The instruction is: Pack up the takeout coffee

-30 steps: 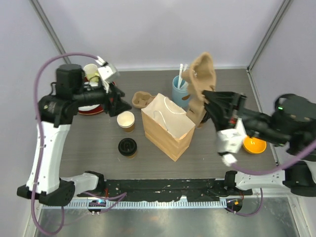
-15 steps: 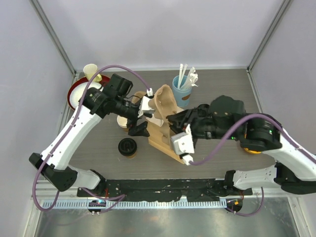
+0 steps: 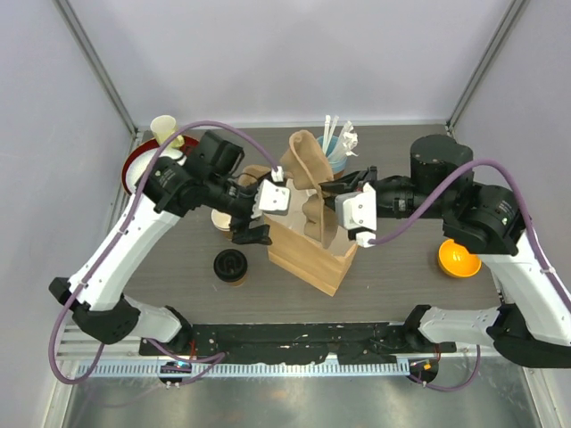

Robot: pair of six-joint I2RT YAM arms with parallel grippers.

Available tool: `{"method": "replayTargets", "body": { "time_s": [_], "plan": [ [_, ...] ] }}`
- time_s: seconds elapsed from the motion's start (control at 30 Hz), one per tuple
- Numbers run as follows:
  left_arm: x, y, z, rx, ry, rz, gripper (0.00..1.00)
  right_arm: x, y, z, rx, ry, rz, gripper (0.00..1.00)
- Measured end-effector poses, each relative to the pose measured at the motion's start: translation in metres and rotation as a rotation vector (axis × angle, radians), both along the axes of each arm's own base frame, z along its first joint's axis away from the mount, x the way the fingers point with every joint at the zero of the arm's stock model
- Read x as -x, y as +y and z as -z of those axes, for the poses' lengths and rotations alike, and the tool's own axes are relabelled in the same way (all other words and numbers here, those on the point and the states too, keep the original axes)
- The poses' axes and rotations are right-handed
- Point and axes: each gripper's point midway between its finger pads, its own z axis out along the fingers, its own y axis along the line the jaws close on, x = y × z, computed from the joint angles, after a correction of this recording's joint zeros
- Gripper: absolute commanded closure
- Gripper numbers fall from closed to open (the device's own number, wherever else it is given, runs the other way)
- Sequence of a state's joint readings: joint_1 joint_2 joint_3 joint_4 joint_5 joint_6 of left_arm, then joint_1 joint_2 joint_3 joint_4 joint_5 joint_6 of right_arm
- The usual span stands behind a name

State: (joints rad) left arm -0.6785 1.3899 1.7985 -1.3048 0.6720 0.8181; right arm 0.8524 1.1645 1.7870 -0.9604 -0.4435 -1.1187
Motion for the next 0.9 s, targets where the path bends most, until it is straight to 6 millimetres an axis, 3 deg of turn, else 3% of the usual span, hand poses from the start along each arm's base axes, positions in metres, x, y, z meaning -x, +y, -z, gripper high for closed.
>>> {"method": "replayTargets", "body": {
  "time_s": [0.1,0.2,0.37,0.57,0.6,0.9],
  "plan": [
    [0.014,-0.012,0.006,-0.013,0.019,0.050,0.25,0.008,-0.003,-0.019,-0.078,0.037,0.007,0.99],
    [0.015,-0.016,0.022,-0.055,0.050,0.057,0.25,0.016,-0.012,-0.028,-0.122,0.050,0.023,0.99],
    [-0.001,-0.024,0.044,-0.123,0.065,0.038,0.30,0.030,-0.032,-0.016,-0.124,0.048,0.043,0.99],
    [0.005,-0.028,0.064,-0.213,0.047,0.077,0.55,0.023,-0.032,0.010,-0.066,0.068,0.063,0.99],
    [0.006,-0.027,0.066,-0.225,0.044,0.077,0.63,0.021,-0.029,0.016,-0.050,0.072,0.064,0.99],
    [0.000,-0.009,0.074,-0.315,-0.008,0.080,1.00,0.010,-0.021,0.041,0.006,0.061,0.044,0.99]
  ]
}}
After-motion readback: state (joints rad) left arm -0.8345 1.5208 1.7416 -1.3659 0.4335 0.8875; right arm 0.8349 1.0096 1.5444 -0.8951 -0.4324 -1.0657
